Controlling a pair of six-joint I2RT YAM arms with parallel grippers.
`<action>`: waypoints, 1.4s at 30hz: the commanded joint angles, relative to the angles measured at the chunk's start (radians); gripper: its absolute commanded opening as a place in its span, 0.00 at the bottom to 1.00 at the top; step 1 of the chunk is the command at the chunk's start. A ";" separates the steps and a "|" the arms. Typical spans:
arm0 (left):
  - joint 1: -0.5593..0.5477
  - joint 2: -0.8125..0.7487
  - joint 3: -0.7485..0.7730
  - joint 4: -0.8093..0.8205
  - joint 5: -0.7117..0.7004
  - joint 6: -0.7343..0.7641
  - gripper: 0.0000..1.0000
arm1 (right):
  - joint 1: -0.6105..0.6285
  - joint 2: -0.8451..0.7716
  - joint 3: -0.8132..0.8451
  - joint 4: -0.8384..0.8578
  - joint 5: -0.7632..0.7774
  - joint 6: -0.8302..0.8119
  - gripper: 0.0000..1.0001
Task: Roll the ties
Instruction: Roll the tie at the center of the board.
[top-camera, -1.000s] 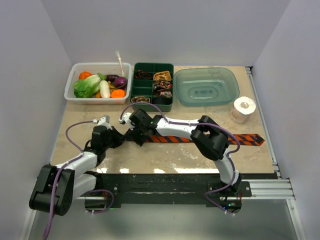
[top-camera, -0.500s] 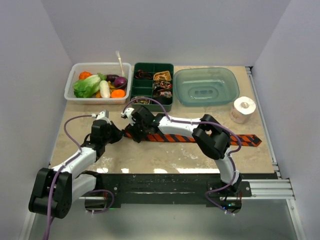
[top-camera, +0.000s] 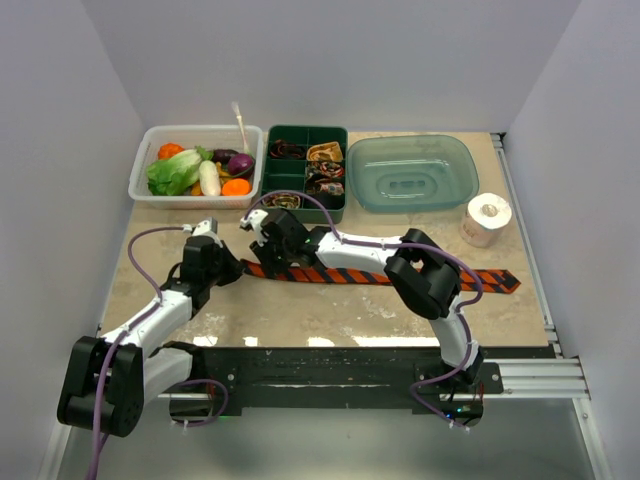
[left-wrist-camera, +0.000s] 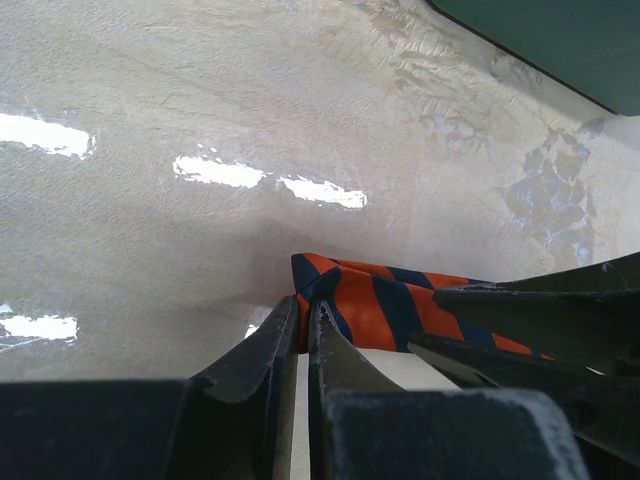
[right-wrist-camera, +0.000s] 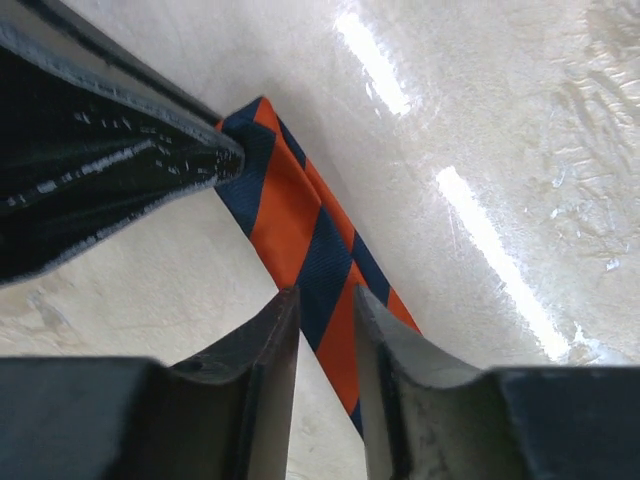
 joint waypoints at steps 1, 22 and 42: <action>0.004 -0.002 0.045 0.003 -0.016 0.032 0.05 | 0.000 0.006 0.079 0.040 0.012 0.023 0.14; 0.004 -0.052 0.073 0.003 0.043 0.034 0.07 | -0.001 0.150 0.152 0.032 -0.026 0.049 0.03; 0.000 -0.062 0.038 0.080 0.115 0.038 0.05 | -0.067 0.112 -0.101 0.378 -0.131 0.492 0.00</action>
